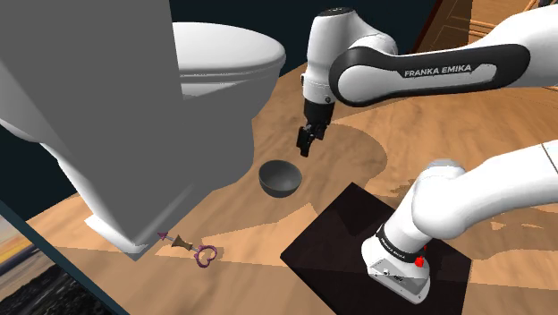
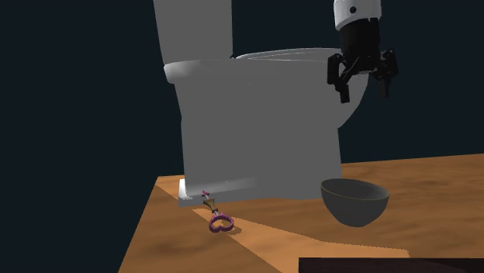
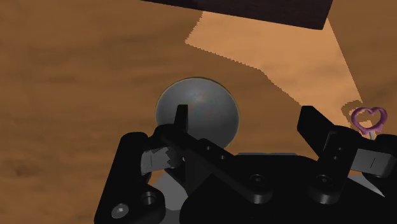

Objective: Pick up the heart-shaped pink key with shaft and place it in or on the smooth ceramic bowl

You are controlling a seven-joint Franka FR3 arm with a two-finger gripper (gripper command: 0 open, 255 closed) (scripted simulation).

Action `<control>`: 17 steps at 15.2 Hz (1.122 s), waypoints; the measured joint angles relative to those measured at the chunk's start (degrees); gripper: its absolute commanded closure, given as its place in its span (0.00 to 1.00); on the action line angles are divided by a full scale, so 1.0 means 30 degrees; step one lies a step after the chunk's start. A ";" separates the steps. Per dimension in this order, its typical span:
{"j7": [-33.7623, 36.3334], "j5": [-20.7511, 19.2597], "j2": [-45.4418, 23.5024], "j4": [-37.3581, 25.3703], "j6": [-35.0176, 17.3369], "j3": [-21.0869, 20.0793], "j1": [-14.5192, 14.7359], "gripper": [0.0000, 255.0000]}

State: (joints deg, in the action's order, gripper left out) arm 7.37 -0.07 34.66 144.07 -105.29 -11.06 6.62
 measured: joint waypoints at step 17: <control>0.4563 -0.1607 -0.9623 -0.1005 -1.0521 -0.4351 0.1158 0.00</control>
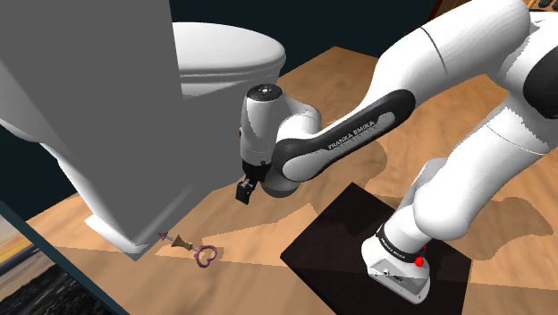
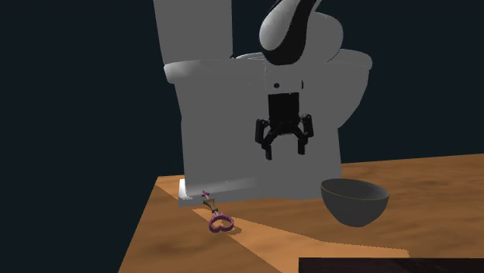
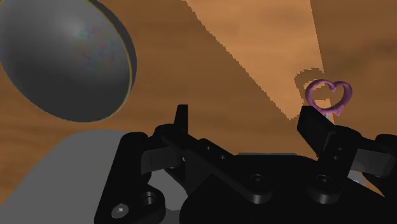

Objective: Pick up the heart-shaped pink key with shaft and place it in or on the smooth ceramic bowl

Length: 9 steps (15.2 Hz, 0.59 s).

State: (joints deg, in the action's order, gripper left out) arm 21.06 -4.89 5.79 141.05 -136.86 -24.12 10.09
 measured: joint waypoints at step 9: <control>0.4811 -0.5674 -0.6762 -0.3786 -0.2996 -0.0233 0.1585 0.00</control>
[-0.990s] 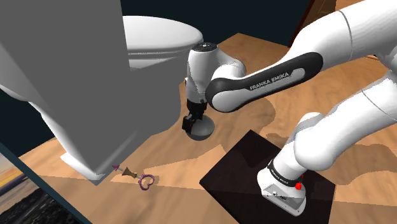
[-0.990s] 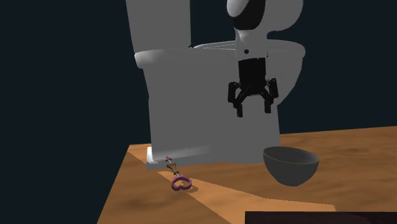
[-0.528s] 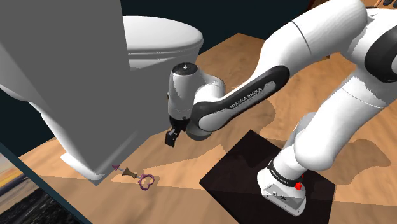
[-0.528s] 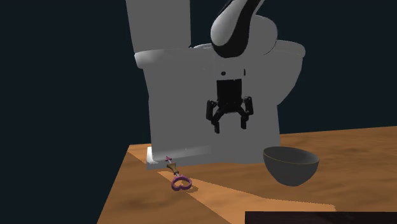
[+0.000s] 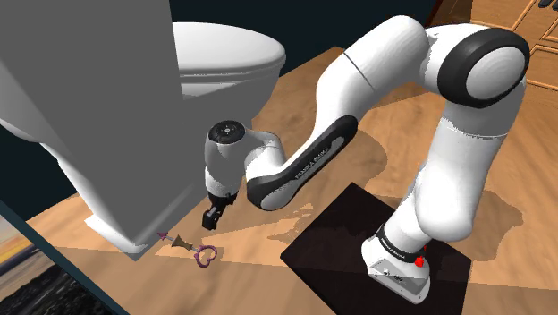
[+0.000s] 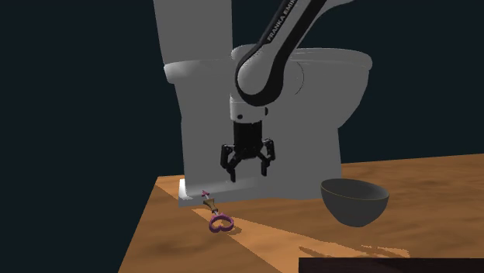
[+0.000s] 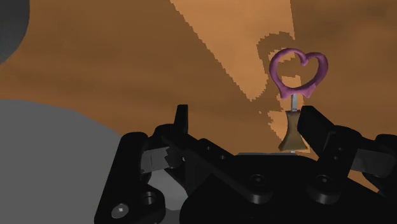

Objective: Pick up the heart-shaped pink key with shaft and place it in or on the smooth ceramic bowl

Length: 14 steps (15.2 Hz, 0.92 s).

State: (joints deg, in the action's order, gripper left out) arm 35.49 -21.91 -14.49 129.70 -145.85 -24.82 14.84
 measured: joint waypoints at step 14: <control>0.3532 -0.4936 -0.7643 -0.6472 -0.1654 0.2430 0.4148 0.00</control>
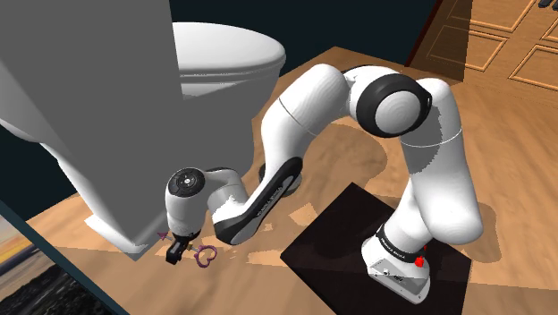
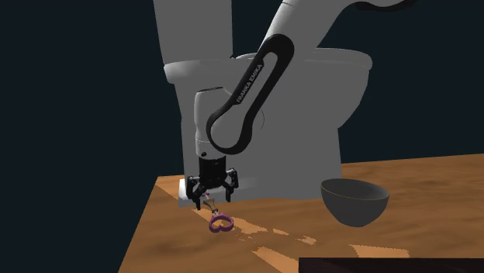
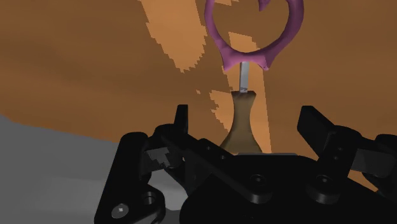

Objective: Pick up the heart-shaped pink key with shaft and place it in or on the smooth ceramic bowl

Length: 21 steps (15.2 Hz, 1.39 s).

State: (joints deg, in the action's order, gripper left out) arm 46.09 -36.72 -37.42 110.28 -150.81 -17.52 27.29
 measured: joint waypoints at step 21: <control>0.0232 -0.0369 -0.0961 -0.0618 -0.0365 0.0403 0.0292 1.00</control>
State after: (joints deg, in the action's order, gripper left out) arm 46.79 -37.83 -40.30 108.43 -151.90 -16.32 28.16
